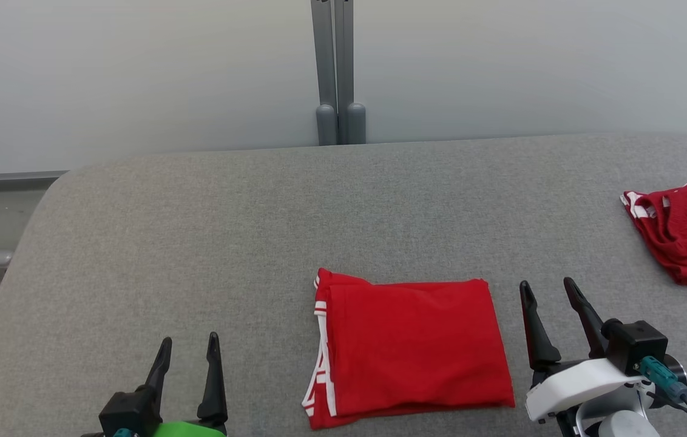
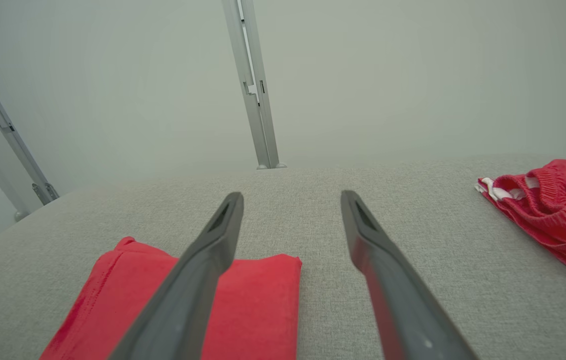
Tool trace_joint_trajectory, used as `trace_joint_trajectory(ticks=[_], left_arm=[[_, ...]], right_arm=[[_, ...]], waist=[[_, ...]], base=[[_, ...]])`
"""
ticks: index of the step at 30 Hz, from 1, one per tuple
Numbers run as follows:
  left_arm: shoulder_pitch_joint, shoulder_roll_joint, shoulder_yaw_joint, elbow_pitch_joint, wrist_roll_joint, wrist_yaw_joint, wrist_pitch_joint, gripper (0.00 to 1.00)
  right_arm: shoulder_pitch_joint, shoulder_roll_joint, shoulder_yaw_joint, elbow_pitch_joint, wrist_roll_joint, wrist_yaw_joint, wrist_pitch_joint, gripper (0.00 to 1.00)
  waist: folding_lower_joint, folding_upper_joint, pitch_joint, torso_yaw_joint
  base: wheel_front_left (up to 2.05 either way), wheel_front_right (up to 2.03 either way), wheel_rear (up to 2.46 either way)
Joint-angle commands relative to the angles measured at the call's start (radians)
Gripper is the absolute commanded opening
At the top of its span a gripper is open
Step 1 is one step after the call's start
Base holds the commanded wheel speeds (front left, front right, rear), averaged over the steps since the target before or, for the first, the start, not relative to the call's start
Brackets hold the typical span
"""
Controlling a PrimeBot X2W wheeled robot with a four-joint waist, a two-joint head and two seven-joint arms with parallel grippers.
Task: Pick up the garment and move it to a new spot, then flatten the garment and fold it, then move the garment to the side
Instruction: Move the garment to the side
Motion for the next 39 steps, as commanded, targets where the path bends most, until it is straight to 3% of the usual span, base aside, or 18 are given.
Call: trace_joint_trajectory(ticks=[1, 8, 14, 23, 36, 37, 38, 39], left_arm=[[0.009, -0.003, 0.007, 0.002, 0.007, -0.007, -0.003, 1.00], [0.011, -0.009, 0.015, 0.004, 0.018, -0.013, -0.003, 1.00], [0.011, -0.013, 0.017, 0.007, 0.023, -0.016, -0.003, 1.00], [-0.009, -0.018, 0.011, 0.014, 0.028, -0.016, -0.003, 1.00], [-0.043, -0.021, 0.028, 0.012, 0.037, -0.021, -0.003, 1.00], [-0.043, -0.021, 0.030, 0.011, 0.038, -0.020, -0.003, 1.00], [-0.043, -0.021, 0.031, 0.011, 0.039, -0.019, -0.003, 1.00], [-0.044, -0.021, 0.032, 0.010, 0.040, -0.019, -0.003, 1.00]], right_arm=[[0.003, 0.000, -0.001, 0.002, 0.004, 0.000, -0.003, 1.00], [-0.001, -0.001, -0.051, 0.061, -0.015, 0.000, -0.003, 1.00], [-0.051, -0.001, -0.074, 0.180, -0.031, 0.000, 0.117, 1.00], [-0.139, -0.049, -0.006, 0.298, 0.054, 0.000, 0.295, 1.00], [-0.236, -0.079, 0.107, 0.450, 0.172, 0.000, 0.345, 1.00], [-0.240, -0.080, 0.115, 0.455, 0.180, 0.000, 0.344, 0.96], [-0.245, -0.079, 0.127, 0.463, 0.192, 0.000, 0.344, 0.65], [-0.250, -0.080, 0.138, 0.467, 0.199, 0.000, 0.344, 0.46]], waist=[[0.0000, -0.0001, 0.000, 0.001], [0.0000, -0.0001, 0.002, 0.009], [0.0000, -0.0001, 0.012, 0.028], [0.0000, -0.0001, 0.056, 0.080], [0.0000, -0.0001, 0.118, 0.126], [0.0000, -0.0001, 0.119, 0.125], [0.0000, -0.0001, 0.120, 0.123], [0.0000, -0.0001, 0.121, 0.121]], base=[[0.00, 0.00, 0.00], [0.00, 0.00, 0.00], [0.00, 0.00, 0.00], [0.00, 0.00, 0.00], [0.00, 0.00, 0.00], [0.00, 0.00, 0.00], [0.00, 0.00, 0.00], [0.00, 0.00, 0.00]])
